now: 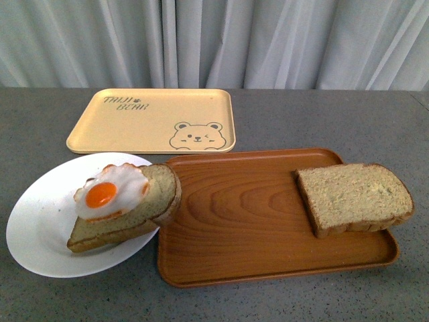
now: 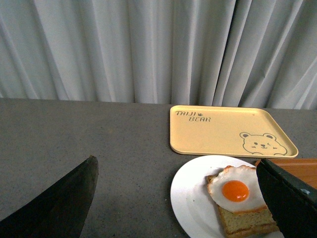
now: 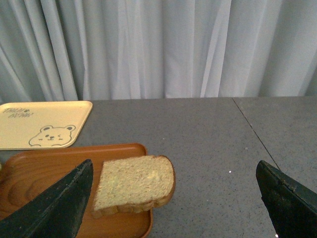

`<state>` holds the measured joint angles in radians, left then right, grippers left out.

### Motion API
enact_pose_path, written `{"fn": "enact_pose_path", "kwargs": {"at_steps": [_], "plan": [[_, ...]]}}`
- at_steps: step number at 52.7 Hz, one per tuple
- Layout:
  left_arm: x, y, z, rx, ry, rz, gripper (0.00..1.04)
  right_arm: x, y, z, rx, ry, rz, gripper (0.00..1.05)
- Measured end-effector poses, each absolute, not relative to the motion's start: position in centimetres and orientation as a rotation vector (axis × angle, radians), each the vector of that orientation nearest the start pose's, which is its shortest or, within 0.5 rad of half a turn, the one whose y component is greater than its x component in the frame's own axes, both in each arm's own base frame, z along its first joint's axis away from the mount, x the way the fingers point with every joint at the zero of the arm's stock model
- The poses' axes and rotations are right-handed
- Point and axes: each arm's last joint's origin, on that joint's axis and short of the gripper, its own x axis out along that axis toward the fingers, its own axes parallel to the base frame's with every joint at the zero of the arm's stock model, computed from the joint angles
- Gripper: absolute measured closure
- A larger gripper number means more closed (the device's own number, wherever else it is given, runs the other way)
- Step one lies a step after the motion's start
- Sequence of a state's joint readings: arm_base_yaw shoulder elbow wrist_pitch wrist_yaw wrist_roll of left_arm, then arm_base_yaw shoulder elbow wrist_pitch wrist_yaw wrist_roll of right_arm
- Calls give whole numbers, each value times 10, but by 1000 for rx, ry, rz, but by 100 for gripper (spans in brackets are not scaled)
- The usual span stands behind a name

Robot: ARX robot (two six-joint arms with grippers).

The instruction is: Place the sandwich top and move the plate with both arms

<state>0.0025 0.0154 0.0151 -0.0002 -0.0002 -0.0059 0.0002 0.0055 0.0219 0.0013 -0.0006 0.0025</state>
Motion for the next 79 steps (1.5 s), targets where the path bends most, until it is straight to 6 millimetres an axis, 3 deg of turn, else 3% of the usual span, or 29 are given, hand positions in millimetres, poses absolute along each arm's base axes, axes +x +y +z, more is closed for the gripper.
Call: {"fn": "enact_pose_path", "kwargs": {"at_steps": [30, 35, 40, 47, 57, 67, 79], "plan": [[98, 0, 167, -6, 1, 3, 9, 97, 0, 171, 6, -14, -5, 9], [98, 0, 167, -6, 1, 3, 9, 102, -3, 169, 80, 228, -125, 9], [98, 0, 167, -6, 1, 3, 9, 127, -15, 167, 179, 387, -179, 9], [98, 0, 167, -6, 1, 3, 9, 167, -33, 157, 233, 460, -182, 9], [98, 0, 167, -6, 1, 3, 9, 225, -49, 128, 318, 565, -97, 9], [98, 0, 167, -5, 1, 3, 9, 276, -40, 90, 332, 683, -53, 9], [98, 0, 167, -5, 1, 3, 9, 298, -28, 78, 365, 698, -23, 9]]}}
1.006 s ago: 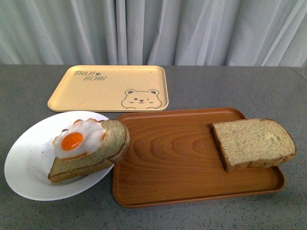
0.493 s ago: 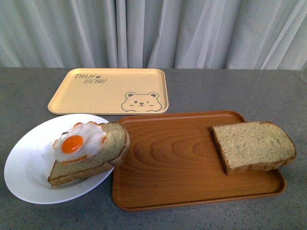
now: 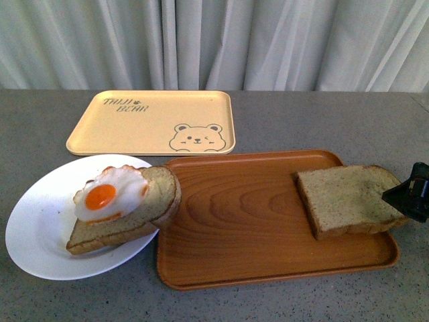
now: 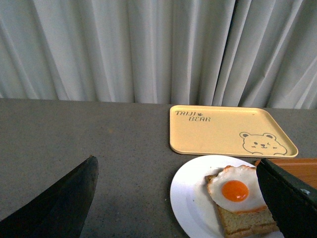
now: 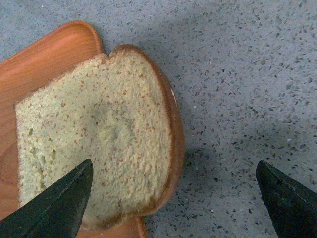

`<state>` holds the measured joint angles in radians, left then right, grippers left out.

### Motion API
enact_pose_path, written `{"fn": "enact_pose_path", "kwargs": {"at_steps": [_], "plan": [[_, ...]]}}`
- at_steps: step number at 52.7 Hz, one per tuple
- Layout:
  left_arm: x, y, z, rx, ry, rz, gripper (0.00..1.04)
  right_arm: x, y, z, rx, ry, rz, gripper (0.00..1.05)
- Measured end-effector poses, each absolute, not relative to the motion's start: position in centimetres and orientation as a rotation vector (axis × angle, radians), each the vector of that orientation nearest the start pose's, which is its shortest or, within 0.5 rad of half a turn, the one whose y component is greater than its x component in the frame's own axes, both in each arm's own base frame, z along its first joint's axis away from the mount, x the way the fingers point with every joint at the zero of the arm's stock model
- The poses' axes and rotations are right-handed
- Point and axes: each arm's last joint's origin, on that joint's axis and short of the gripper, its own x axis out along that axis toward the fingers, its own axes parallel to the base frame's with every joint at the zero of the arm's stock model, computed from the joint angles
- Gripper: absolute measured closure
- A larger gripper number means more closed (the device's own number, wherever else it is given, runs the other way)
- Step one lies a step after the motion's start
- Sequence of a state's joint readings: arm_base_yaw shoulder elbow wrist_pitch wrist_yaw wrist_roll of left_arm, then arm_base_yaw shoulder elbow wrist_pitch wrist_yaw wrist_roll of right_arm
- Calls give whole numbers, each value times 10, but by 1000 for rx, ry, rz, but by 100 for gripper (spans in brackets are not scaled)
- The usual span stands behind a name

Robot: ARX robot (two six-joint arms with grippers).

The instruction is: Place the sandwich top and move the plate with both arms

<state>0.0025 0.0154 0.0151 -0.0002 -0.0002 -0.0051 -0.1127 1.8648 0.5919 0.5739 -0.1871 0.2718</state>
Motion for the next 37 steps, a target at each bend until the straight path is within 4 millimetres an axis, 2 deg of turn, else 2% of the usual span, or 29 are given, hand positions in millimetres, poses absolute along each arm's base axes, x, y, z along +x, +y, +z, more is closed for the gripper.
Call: {"fn": "enact_pose_path", "kwargs": {"at_steps": [5, 9, 12, 21, 26, 30, 37], "plan": [[98, 0, 167, -6, 1, 3, 9, 302, -25, 73, 382, 708, -22, 10], [98, 0, 167, -5, 1, 3, 9, 302, -22, 70, 393, 713, -20, 19], [98, 0, 167, -5, 1, 3, 9, 303, -20, 69, 405, 711, -14, 28], [98, 0, 167, -5, 1, 3, 9, 301, -15, 75, 439, 695, 9, 66], [98, 0, 167, -5, 1, 3, 9, 299, -12, 92, 452, 657, 43, 85], [98, 0, 167, -5, 1, 3, 9, 297, -5, 113, 455, 610, 81, 101], [98, 0, 167, -5, 1, 3, 9, 300, 23, 147, 467, 541, 171, 103]]}}
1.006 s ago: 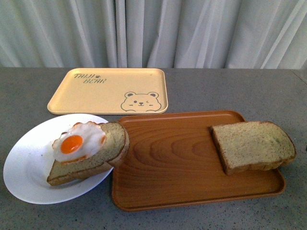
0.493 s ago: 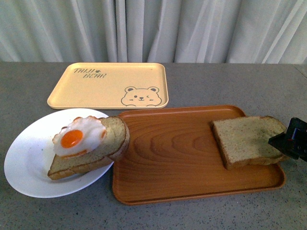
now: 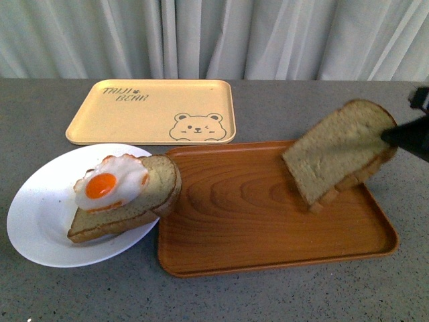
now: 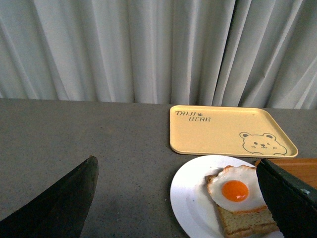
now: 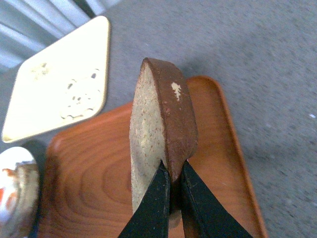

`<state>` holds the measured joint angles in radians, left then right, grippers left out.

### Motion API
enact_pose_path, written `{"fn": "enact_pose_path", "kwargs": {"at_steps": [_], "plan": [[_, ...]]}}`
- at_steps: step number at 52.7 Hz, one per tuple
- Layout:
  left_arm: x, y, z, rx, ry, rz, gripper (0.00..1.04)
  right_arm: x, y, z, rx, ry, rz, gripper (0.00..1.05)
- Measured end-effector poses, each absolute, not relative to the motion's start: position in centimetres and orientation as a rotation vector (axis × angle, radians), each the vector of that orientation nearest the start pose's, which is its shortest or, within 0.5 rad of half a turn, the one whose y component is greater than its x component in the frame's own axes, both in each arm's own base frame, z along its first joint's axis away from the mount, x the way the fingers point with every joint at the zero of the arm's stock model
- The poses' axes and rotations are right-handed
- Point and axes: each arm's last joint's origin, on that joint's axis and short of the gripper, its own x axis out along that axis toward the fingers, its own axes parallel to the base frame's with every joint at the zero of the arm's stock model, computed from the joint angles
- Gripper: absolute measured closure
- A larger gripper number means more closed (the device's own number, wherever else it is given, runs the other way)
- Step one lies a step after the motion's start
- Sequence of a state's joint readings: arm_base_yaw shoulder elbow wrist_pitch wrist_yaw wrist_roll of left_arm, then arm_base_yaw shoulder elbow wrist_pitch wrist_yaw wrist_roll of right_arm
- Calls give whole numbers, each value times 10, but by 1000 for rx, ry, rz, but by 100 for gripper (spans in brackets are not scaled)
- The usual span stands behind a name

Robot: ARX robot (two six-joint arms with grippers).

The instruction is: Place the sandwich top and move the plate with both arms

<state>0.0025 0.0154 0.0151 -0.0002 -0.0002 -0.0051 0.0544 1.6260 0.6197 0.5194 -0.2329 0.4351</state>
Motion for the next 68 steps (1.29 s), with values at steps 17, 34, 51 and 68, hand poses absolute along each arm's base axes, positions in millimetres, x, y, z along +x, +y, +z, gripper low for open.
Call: {"fn": "enact_pose_path", "kwargs": {"at_steps": [17, 34, 51, 68], "plan": [[98, 0, 167, -5, 1, 3, 9, 347, 116, 193, 482, 445, 387, 103], [98, 0, 167, -5, 1, 3, 9, 371, 224, 172, 467, 483, 582, 103], [98, 0, 167, -5, 1, 3, 9, 352, 263, 123, 433, 620, 608, 103], [98, 0, 167, -5, 1, 3, 9, 321, 250, 104, 359, 684, 566, 87]]}}
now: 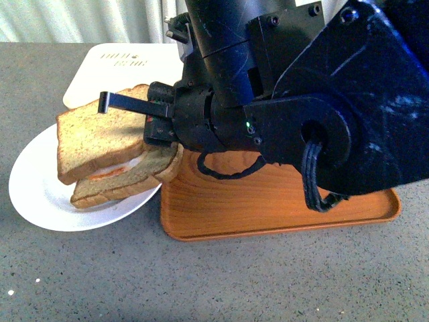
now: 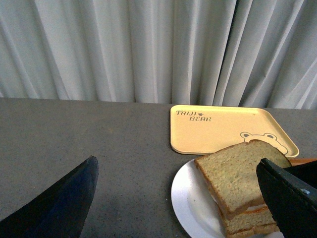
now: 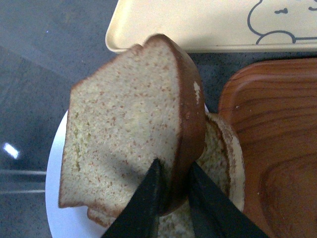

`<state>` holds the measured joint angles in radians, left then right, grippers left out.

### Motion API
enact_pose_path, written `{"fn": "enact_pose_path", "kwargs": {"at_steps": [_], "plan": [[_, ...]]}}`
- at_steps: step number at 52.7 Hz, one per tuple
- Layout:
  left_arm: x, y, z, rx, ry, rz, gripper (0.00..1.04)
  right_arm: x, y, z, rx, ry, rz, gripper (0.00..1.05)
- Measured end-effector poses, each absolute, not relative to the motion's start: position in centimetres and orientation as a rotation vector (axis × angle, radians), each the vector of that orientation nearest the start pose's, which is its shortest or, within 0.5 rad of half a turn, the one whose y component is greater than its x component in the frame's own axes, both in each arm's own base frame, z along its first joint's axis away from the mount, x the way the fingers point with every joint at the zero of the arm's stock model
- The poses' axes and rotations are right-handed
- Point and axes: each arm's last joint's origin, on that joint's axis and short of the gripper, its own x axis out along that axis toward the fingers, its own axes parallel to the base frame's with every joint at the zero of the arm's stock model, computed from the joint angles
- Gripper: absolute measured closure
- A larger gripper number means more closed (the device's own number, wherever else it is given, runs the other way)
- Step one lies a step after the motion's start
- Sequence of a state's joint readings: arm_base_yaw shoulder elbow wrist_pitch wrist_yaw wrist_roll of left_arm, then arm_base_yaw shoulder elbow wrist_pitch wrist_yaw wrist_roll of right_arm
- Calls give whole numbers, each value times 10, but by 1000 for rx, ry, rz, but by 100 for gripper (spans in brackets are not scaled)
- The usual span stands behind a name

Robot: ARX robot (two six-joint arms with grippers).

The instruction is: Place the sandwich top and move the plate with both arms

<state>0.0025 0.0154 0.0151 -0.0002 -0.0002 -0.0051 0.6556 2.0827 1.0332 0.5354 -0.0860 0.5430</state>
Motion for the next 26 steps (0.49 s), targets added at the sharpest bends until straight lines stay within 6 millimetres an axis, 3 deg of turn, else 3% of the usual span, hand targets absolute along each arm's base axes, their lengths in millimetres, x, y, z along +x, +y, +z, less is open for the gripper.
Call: {"fn": "enact_pose_path", "kwargs": {"at_steps": [12, 21, 26], "plan": [[98, 0, 167, -5, 1, 3, 9, 317, 237, 125, 327, 585, 518, 54], [98, 0, 167, -5, 1, 3, 9, 318, 205, 150, 282, 443, 402, 28], [98, 0, 167, -5, 1, 1, 9, 312, 177, 158, 197, 181, 174, 39]]}}
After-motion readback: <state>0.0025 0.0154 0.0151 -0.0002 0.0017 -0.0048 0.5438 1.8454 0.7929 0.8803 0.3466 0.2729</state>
